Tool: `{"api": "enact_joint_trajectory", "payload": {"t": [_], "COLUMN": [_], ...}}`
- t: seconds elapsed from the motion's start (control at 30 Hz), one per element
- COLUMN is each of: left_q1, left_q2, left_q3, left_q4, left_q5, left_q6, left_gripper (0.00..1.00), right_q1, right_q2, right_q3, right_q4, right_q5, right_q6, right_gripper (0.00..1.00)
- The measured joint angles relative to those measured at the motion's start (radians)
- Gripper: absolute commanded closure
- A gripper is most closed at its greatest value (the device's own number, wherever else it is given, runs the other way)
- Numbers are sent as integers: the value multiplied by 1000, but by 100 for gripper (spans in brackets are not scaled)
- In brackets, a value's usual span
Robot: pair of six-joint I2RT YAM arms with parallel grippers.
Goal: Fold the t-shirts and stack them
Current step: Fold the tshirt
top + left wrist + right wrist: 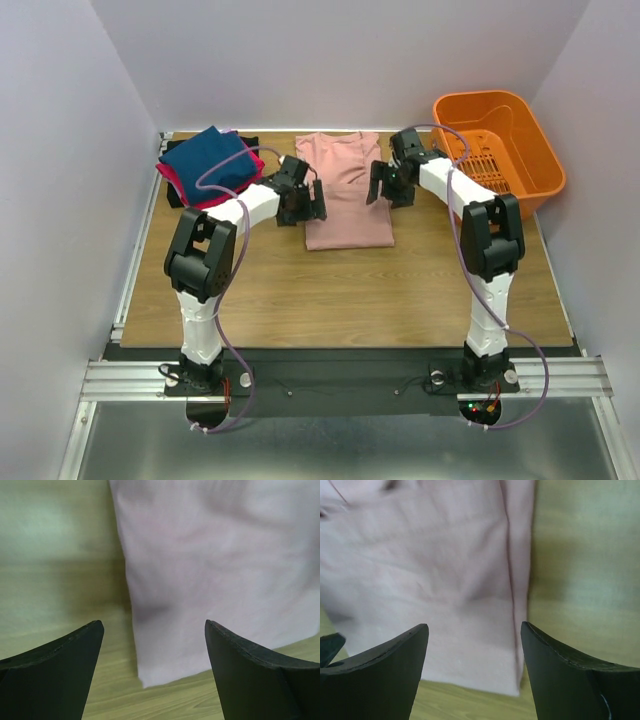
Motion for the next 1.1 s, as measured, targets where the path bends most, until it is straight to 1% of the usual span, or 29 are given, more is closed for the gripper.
{"api": "enact_joint_trajectory", "payload": {"t": [0.13,0.33,0.47,0.6,0.73,0.77,0.83,0.87,0.93,0.97,1.07,1.1], "left_q1": [-30,-40,-44,-59,-87,-94,-101,-106,-111,-113,-119,-119], "left_q2": [-2,-90,-124,-125,-127,-127,-127,-127,-127,-127,-127,-127], "left_q3": [-105,-202,-251,-261,-261,-261,-261,-261,-261,-261,-261,-261], "left_q4": [4,31,41,43,46,46,46,45,43,40,32,29], "left_q5": [-2,-24,-35,-47,-59,-64,-70,-74,-80,-83,-94,-99], "left_q6": [-10,-41,-69,-87,-101,-103,-105,-106,-109,-110,-112,-113], "left_gripper": [7,11,14,16,17,19,19,20,21,22,24,24], "right_q1": [0,0,0,0,0,0,0,0,0,0,0,0], "right_q2": [-79,-199,-238,-239,-239,-239,-239,-239,-239,-239,-239,-239], "right_q3": [-141,-322,-389,-420,-460,-467,-482,-489,-492,-492,-492,-494], "right_q4": [-2,6,9,24,49,53,63,70,77,82,100,107], "right_q5": [0,0,0,-2,-2,-3,-2,-2,-2,-2,-2,-4], "right_q6": [-1,16,27,36,50,50,51,53,54,55,58,58], "right_gripper": [20,20,20,21,26,28,31,37,41,48,57,58]}}
